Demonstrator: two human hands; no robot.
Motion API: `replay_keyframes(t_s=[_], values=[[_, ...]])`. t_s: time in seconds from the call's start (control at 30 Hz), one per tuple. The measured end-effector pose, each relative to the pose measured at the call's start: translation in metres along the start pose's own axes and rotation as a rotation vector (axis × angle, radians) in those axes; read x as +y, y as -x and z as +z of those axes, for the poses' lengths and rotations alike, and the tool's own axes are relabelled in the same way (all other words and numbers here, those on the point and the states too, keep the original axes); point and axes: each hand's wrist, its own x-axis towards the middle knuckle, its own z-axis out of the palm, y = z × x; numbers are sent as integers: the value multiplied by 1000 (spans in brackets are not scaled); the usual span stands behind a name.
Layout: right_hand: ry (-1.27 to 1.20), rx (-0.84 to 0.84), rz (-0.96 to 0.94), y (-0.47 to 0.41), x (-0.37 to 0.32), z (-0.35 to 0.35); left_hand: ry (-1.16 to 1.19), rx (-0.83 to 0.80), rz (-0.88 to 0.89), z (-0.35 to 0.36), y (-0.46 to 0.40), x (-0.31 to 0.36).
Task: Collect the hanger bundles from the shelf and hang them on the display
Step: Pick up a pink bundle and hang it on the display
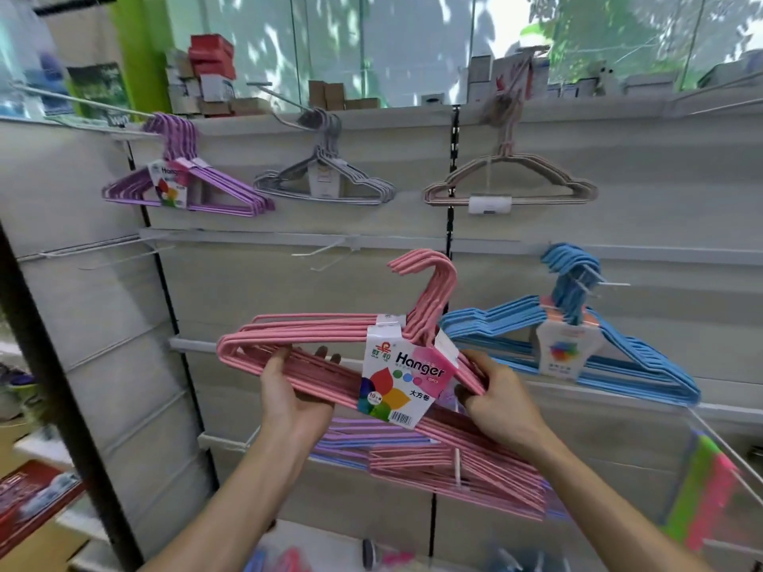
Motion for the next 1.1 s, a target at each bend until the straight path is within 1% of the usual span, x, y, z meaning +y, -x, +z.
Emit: replay_keyframes(t_s=[0.27,0.43,0.67,0.87,1.1], values=[[92,-35,-68,-81,-14,35,50,58,61,-7,-69,25],[157,-94,-89,-133,-28,56,84,106,105,-2,-110,43],[210,-148,-96,-183,-43,81,105,154,93,3,-152,59],[294,-102,-81,-205,-54,99,102,121,34,0,-194,71],[305,-38,-42,-225,-61,121,111,83,-22,-4,-243,84]])
